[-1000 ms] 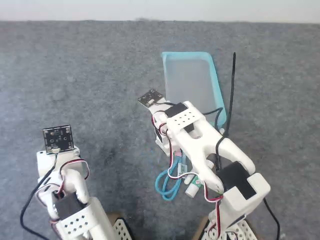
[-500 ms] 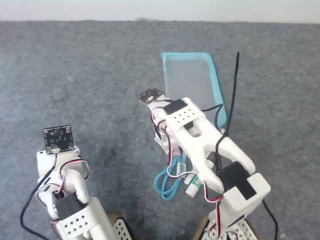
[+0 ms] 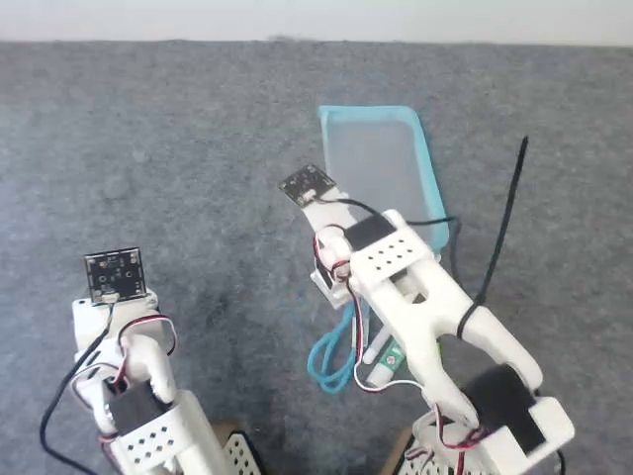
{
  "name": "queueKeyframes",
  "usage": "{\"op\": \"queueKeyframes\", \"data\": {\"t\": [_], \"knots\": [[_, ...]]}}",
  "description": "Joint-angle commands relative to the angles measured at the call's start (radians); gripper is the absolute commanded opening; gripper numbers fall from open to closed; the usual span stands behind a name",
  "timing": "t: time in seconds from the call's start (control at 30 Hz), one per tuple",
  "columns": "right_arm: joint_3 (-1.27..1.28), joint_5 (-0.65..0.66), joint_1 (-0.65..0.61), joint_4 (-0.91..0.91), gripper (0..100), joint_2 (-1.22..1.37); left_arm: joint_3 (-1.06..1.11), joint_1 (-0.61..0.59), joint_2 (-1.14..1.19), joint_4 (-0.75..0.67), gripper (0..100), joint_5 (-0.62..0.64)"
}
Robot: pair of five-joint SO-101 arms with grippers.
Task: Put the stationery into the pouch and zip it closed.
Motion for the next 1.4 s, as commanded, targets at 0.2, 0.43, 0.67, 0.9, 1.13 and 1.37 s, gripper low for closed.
{"op": "queueKeyframes", "data": {"t": [0.2, 0.43, 0.67, 0.9, 1.13, 1.37], "knots": [[0.002, 0.012, -0.001, -0.027, 18.2, 0.087, -0.01, 0.002, -0.026, 0.005, 1, 0.014], [-0.025, 0.006, -0.001, -0.027, 18.3, 0.111, -0.01, 0.002, -0.026, 0.005, 1, 0.014], [-0.037, -0.098, -0.004, -0.053, 18.1, 0.11, -0.01, 0.002, -0.026, 0.005, 1, 0.014], [-0.054, -0.091, -0.077, -0.056, 18.1, 0.058, -0.01, 0.002, -0.026, 0.003, 1, 0.014], [-0.044, -0.095, -0.105, -0.088, 18.1, 0.051, -0.01, 0.002, -0.026, 0.003, 1, 0.014], [-0.057, -0.097, -0.053, -0.097, 18.0, 0.183, -0.01, 0.002, -0.026, 0.003, 1, 0.014]]}}
